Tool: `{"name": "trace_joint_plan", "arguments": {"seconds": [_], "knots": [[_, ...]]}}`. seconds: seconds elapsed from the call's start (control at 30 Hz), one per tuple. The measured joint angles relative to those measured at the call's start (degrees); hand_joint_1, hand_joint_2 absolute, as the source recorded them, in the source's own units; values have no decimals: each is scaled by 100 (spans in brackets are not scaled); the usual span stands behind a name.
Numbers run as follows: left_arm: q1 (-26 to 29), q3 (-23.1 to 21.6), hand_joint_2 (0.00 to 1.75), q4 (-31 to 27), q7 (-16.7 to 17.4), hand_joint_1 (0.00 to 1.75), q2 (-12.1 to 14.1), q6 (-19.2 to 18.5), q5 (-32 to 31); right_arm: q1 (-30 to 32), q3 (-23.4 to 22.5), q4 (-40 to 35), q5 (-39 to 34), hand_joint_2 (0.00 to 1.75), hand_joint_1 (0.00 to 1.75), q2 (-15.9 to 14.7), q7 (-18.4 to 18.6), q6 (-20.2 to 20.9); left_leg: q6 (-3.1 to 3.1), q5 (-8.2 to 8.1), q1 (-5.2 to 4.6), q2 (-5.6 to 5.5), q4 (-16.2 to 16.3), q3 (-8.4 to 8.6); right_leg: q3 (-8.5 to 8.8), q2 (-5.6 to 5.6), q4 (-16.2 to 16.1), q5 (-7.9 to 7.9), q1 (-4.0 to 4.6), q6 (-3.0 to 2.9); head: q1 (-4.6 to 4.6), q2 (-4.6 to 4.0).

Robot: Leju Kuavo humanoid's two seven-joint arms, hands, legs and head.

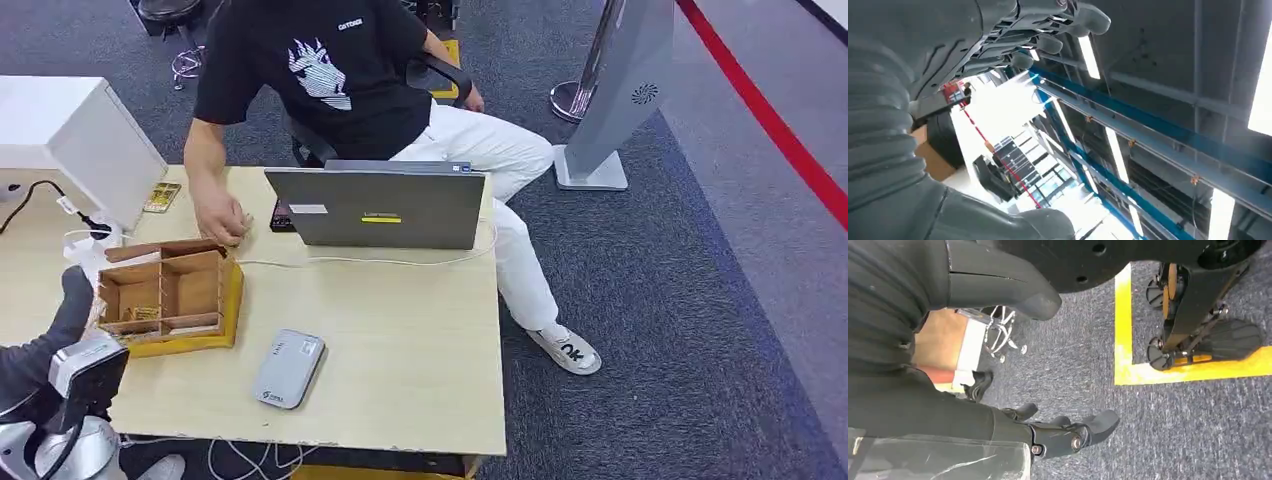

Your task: Pass the card to the sensor for recognition and then transmit it.

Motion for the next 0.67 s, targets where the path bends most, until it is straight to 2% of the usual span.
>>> {"name": "trace_joint_plan", "arguments": {"seconds": [0.07,0.13,0.2,0.27,0.3,0.37,0.47,0.57,0.67], "knots": [[6,108,175,-99,-22,0,-121,-29,-15,-4,-9,-2,2,175,0,9,0,0,0,0,1,-3,0,-1,1,-2,1,0,0,0,0,-2],[59,232,175,-221,-22,0,-256,-33,463,-5,-26,-2,11,175,0,11,0,-11,-2,2,1,-1,-2,-4,8,0,3,1,0,0,2,-2],[235,469,175,-398,-26,0,-418,-254,1791,-1,-42,-4,20,175,0,15,-11,-46,-1,0,-1,7,-4,3,13,7,4,1,0,-1,2,0],[503,978,175,-390,-9,0,-612,-670,3622,1,-83,-4,33,175,0,22,-20,-59,-1,-8,-4,9,-4,13,8,9,2,-3,-1,-3,0,0],[598,1247,175,-231,75,0,-667,-816,4308,1,-98,-4,44,175,0,26,-33,-55,-1,-7,-1,11,-4,11,5,12,0,-3,-2,-4,-2,0],[621,1957,175,557,151,0,-704,-1225,4944,0,-127,-4,74,175,0,40,-52,-50,-2,-7,-1,1,-4,9,7,3,0,-16,-2,8,-4,-2],[476,2803,175,2000,208,0,-579,-1530,5121,-18,-142,-7,173,175,0,53,-70,-37,-2,-7,1,3,-8,11,9,5,1,-19,-1,4,-2,0],[262,3439,175,3755,157,0,-133,-1593,5156,-24,-142,-7,243,175,0,55,-96,-42,-3,-7,4,6,-8,12,9,10,2,-17,0,1,-4,-2],[99,3792,175,5027,20,0,285,-1598,5134,-31,-149,-9,245,175,0,55,-101,-44,-3,-6,3,1,-7,10,9,4,2,-18,1,2,0,-2]]}}
